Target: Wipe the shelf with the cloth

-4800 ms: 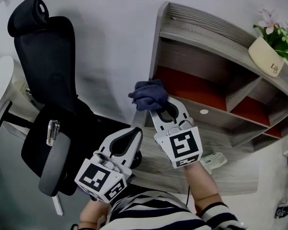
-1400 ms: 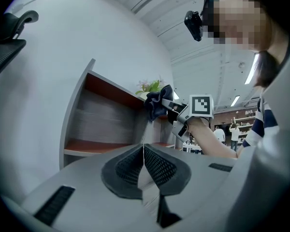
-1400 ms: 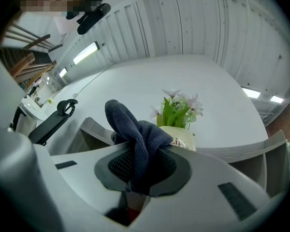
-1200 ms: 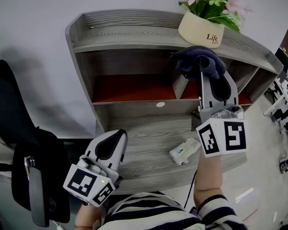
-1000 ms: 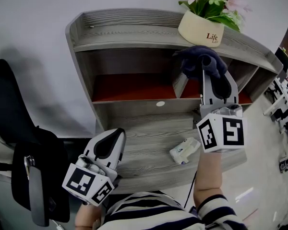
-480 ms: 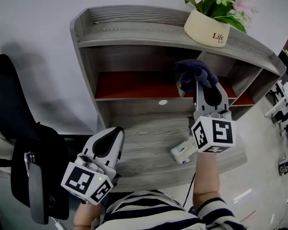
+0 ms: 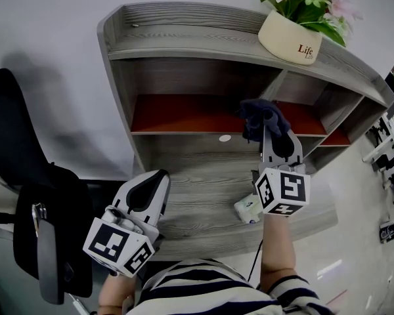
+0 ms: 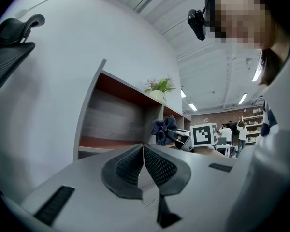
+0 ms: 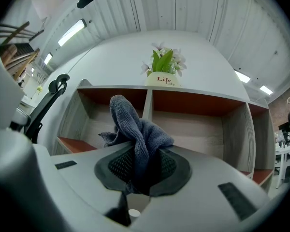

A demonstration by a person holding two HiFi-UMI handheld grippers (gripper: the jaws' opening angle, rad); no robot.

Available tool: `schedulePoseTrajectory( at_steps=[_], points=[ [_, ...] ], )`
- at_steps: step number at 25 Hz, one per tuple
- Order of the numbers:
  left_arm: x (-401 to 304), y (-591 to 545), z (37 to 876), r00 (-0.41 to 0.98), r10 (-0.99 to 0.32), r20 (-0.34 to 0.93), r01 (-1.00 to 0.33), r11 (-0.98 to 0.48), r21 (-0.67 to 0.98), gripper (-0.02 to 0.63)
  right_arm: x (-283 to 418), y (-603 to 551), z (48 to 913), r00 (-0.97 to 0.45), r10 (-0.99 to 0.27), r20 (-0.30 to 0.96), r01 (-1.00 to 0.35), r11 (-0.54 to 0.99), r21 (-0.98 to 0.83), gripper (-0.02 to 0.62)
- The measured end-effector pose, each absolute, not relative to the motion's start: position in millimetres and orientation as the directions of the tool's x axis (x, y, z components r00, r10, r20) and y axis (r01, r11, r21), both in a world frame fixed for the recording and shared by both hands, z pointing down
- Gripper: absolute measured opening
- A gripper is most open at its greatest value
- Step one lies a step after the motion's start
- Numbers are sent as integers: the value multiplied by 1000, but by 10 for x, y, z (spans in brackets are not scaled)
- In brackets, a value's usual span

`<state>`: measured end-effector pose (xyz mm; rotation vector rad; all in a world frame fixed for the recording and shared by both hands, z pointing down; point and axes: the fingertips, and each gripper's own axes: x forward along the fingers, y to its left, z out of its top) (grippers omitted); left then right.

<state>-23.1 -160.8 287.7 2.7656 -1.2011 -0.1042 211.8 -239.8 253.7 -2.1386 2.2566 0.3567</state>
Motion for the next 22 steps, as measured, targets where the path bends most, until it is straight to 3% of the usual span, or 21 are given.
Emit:
schedulePoseTrajectory(
  at_steps=[11, 22],
  points=[
    [-200, -1601, 2895, 682, -731, -10, -722, -676, 145, 20, 2059, -2325, 2575, -98, -981, -167, -987, 75, 139, 75],
    [-549, -1532, 2858, 588, -809, -20, -799, -584, 140, 20, 969, -2123, 2397, -415, -885, -211, -906, 381, 184, 75]
  ],
)
